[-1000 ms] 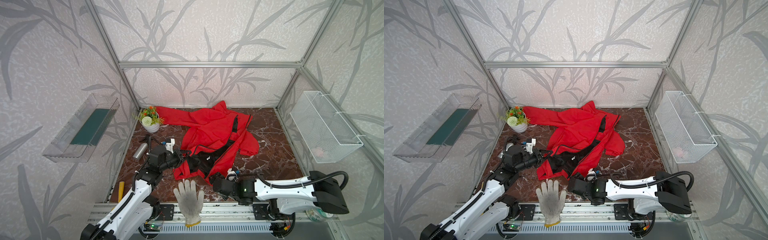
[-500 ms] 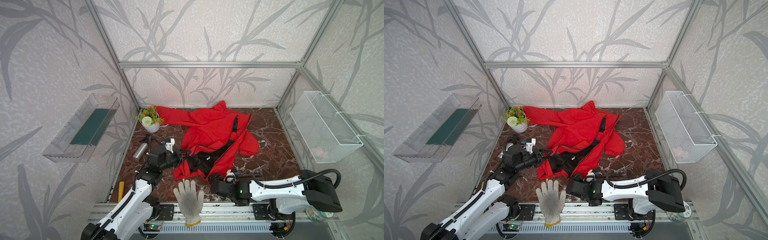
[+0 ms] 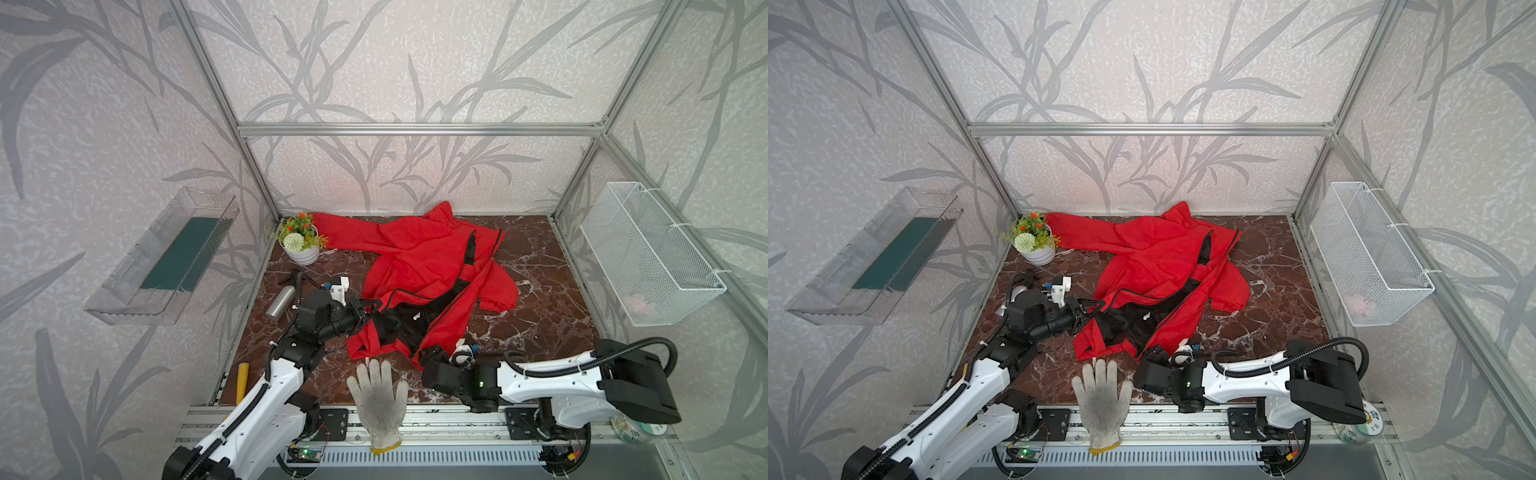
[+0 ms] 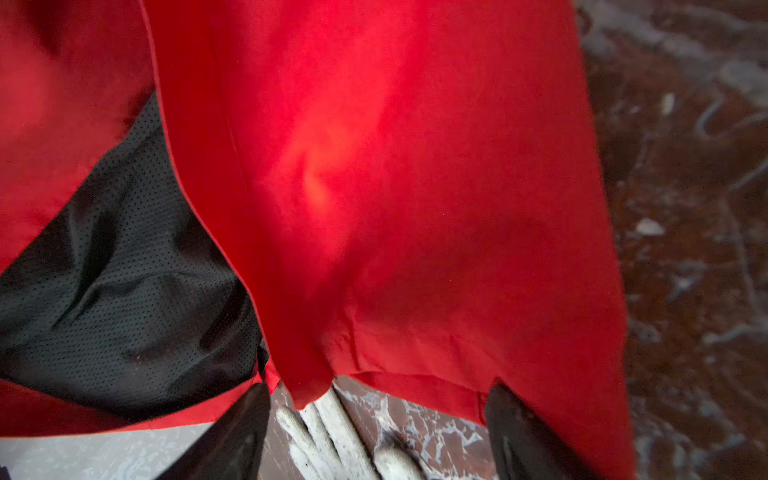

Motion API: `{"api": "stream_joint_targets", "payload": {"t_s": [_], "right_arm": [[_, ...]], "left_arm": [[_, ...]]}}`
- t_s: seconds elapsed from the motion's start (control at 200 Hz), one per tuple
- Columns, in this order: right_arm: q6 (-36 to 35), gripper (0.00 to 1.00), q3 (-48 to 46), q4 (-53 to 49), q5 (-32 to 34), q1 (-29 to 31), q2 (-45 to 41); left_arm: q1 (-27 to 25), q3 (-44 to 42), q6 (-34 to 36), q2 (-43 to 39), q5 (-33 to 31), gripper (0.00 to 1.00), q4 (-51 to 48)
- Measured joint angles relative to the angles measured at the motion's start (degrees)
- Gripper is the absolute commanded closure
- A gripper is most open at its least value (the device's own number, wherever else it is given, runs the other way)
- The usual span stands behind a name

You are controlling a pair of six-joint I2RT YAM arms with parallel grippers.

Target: Zip up the jacket

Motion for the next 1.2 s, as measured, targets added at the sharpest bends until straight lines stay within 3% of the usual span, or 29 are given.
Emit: {"api": "stream_joint_targets", "payload": {"t_s": [0.675,0.895,1.2], "right_arm": [[-0.2,0.63,0.7,2.3,-2.0,-3.2,5.9],[0.1,0.86,1.0,-1.1,-1.9,-4.0,6.2],[-0.3,0.87,-2.3,-8.5,-1.6,-9.4,0.4]], "left_arm": [[0.5,0.0,0.0,-1.4,0.0,1.00,-1.5],[0.6,0.0,0.0,-3.0,-0.2,1.00,-2.4],[0.6,0.0,0.0,-3.1,-0.2,1.00,-2.9]]}}
